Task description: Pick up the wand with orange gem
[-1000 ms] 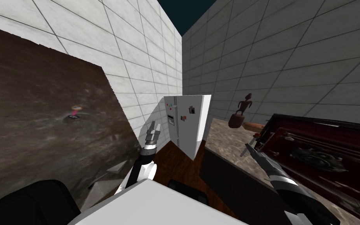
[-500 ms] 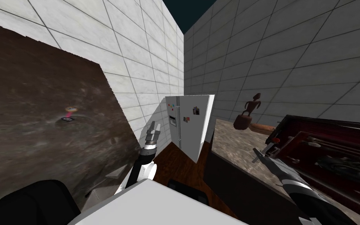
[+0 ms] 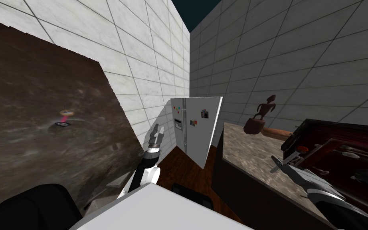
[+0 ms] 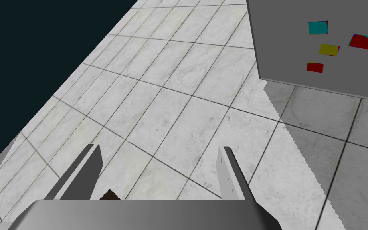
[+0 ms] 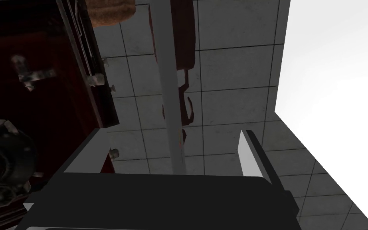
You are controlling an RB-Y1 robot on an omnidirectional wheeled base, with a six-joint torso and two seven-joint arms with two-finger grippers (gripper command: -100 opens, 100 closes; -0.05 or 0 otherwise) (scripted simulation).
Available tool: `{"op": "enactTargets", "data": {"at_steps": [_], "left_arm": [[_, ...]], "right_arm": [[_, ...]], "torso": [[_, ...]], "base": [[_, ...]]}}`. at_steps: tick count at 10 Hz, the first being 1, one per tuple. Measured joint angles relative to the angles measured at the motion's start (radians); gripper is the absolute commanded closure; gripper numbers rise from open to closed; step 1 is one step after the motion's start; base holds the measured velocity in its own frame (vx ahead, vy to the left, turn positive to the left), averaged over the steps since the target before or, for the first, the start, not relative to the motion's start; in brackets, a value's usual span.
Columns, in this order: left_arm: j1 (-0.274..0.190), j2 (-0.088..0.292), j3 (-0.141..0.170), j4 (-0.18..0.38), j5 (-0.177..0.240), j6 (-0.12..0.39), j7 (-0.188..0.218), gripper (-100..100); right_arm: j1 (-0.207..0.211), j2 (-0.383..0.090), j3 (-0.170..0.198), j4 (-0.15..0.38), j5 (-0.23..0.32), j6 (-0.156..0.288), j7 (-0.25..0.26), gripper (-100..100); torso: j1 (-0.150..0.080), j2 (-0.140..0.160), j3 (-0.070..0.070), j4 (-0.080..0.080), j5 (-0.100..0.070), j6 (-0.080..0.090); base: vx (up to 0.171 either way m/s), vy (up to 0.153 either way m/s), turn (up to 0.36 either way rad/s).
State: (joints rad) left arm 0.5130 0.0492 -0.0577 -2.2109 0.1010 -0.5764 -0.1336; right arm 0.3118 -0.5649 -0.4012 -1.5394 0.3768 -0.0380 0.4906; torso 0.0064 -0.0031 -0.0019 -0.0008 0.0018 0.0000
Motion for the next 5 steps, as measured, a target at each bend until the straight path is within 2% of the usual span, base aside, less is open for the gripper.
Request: {"op": "enactTargets", "data": {"at_steps": [1, 2, 3, 5], "left_arm": [[0.000, 0.000, 0.000, 0.000, 0.000, 0.000, 0.000, 0], [0.000, 0.000, 0.000, 0.000, 0.000, 0.000, 0.000, 0], [0.000, 0.000, 0.000, 0.000, 0.000, 0.000, 0.000, 0], [0.000, 0.000, 0.000, 0.000, 0.000, 0.000, 0.000, 0]], "right_arm": [[-0.008, -0.004, -0.005, 0.015, 0.010, 0.008, 0.011, -100], [-0.009, -0.004, -0.005, 0.017, 0.011, 0.010, 0.014, 0], [-0.009, -0.004, -0.005, 0.017, 0.011, 0.009, 0.013, -100], [-0.065, -0.013, 0.016, 0.070, 0.001, -0.013, 0.032, -100]], "torso": [[-0.001, 0.001, 0.000, 0.000, 0.000, 0.000], [-0.004, 0.002, 0.001, 0.000, -0.001, 0.000], [-0.006, 0.003, 0.002, 0.001, -0.001, 0.000], [-0.006, 0.005, 0.003, 0.001, -0.001, 0.000]], "base": [[0.011, 0.032, -0.003], [0.003, 0.007, 0.000], [-0.026, 0.012, -0.102], [-0.024, 0.014, -0.032]]}}
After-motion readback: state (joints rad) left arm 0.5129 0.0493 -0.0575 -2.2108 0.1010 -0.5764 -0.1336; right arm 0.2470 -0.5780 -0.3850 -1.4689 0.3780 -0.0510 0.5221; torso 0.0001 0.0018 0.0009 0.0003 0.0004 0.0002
